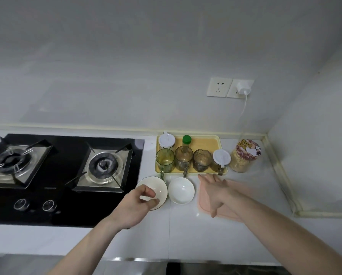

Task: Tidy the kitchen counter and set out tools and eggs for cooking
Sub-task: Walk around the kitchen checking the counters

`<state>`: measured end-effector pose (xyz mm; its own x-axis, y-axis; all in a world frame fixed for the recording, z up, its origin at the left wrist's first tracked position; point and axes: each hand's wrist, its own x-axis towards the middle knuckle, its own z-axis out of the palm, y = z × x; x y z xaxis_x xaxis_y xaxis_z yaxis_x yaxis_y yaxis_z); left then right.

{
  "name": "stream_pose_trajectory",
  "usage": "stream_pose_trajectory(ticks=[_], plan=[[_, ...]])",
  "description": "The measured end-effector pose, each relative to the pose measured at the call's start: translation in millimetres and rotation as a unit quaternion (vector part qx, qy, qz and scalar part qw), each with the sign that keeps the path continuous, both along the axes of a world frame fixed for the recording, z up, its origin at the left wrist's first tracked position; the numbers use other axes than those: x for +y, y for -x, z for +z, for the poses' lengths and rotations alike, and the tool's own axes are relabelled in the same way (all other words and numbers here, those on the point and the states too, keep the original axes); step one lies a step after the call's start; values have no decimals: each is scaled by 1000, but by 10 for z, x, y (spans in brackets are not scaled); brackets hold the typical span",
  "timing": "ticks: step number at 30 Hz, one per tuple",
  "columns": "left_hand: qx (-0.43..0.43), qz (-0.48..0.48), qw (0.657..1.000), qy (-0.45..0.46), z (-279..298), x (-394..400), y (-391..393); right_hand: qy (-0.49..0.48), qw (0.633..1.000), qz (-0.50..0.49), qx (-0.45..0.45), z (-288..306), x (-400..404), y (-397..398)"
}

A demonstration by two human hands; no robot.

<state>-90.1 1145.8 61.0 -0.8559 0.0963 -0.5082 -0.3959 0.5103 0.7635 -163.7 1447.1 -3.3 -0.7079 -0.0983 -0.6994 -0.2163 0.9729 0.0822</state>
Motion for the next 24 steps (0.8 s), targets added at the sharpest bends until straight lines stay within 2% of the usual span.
stream_pose_trajectory(ticks=[3,5,9,11,13,20,24], plan=[[7,25,999,-26,93,-244,-117,17,998,-61,-1,182,-221,-26],[20,39,999,-28,167,-476,-240,65,993,-83,49,347,-422,-59],[63,85,994,1,287,-1164,-593,264,949,-99,144,669,-1167,-299],[96,105,989,33,375,-1548,-816,353,923,-70,137,833,-1689,-502],[131,138,980,62,481,-1968,-1079,393,912,-18,115,953,-2249,-713],[182,253,943,115,630,-3481,-2058,474,872,93,79,1199,-4118,-1346],[198,305,921,141,670,-4038,-2527,502,855,123,49,1274,-4871,-1600]])
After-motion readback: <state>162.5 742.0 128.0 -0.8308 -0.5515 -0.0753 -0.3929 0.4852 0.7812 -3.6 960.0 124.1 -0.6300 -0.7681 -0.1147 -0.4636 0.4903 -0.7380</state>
